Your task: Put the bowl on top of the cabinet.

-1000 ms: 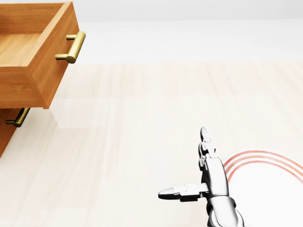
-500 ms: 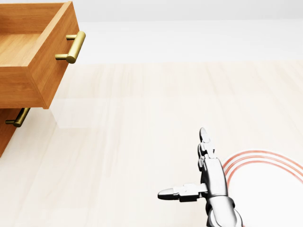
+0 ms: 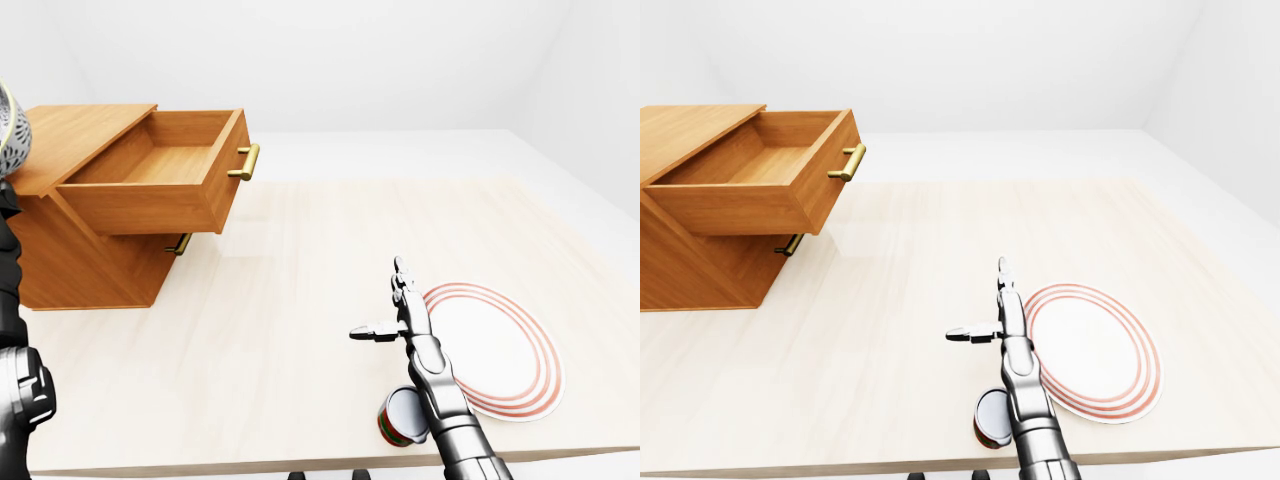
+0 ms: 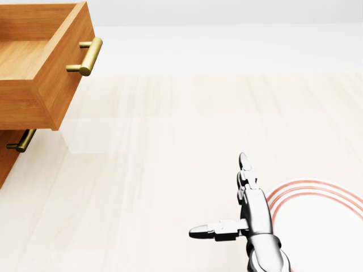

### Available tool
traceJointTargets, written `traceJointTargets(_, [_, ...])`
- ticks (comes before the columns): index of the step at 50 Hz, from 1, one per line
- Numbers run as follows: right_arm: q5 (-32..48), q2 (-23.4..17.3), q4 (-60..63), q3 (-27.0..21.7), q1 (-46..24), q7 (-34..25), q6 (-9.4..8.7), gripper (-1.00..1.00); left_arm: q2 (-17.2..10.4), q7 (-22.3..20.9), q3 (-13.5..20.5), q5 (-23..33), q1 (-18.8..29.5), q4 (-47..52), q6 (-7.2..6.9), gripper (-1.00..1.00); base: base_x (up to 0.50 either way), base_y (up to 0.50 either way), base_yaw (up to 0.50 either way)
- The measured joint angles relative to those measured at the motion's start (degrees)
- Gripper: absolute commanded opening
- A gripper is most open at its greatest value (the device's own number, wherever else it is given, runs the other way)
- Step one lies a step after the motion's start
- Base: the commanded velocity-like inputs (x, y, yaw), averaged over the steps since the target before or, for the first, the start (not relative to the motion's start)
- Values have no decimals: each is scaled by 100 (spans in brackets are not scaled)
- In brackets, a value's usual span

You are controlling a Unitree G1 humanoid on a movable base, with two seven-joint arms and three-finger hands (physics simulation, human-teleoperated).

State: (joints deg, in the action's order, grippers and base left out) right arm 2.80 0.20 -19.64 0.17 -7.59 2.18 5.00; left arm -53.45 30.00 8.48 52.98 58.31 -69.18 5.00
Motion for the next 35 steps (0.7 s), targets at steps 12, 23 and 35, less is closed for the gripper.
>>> traceJointTargets(12, [-6, -4, -49, -14, -42, 0, 0, 100, -179, 1, -30, 22, 218, 90, 0, 100, 0, 0, 0])
traceJointTargets(23, [-11, -12, -87, -23, -72, -3, 0, 100, -206, 1, -42, 44, 252, 138, 0, 100, 0, 0, 0])
traceJointTargets(35, [-6, -15, -131, -27, -108, -1, 0, 100, -209, 1, -48, 70, 236, 168, 0, 100, 0, 0, 0])
